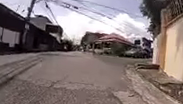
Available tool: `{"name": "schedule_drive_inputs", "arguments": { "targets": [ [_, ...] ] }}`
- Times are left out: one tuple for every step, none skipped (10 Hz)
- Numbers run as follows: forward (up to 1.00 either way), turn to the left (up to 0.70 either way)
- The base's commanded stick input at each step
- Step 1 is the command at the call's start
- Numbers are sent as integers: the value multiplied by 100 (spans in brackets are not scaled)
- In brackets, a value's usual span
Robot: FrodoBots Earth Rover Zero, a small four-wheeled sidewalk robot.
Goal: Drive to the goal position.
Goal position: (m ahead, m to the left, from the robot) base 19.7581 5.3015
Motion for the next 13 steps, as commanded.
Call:
{"name": "schedule_drive_inputs", "arguments": {
  "targets": [
    [70, 1],
    [70, 2],
    [70, 3],
    [70, 2],
    [70, 1],
    [70, 1],
    [70, 1],
    [70, 1],
    [70, 1],
    [70, 14],
    [70, 23],
    [70, 27],
    [70, 2]
  ]
}}
